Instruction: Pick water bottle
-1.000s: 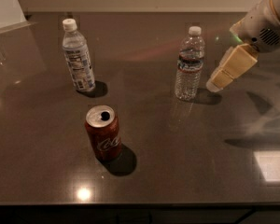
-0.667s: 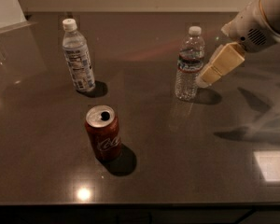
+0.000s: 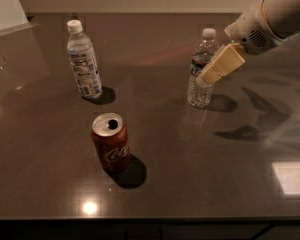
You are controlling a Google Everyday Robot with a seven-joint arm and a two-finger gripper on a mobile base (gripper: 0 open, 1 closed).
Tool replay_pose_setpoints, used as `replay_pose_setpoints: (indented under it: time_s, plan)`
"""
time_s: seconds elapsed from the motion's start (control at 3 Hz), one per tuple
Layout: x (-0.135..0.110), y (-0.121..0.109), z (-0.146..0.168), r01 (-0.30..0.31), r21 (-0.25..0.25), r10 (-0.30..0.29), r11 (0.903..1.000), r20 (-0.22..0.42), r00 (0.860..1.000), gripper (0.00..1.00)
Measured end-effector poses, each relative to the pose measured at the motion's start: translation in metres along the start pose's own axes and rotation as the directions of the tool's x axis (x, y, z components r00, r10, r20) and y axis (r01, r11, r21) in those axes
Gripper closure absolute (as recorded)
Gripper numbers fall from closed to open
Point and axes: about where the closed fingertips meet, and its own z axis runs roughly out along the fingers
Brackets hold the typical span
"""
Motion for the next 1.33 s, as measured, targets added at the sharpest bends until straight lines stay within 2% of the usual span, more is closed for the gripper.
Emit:
replay_pose_setpoints:
  time_s: [0.33,1.0,1.33]
  plan:
    - [-0.006,-0.005,0.009,-0.008,-0.014,0.009,0.9999,0.024,1.000,0.00]
    - [-0.004,-0.002,0.018,-0.037,-0.073,0.040,0.9966,0.041,0.998,0.41]
    - [-0.012,0.000,0.005,-0.038,-0.100,0.045,0.9942,0.070,0.997,0.65]
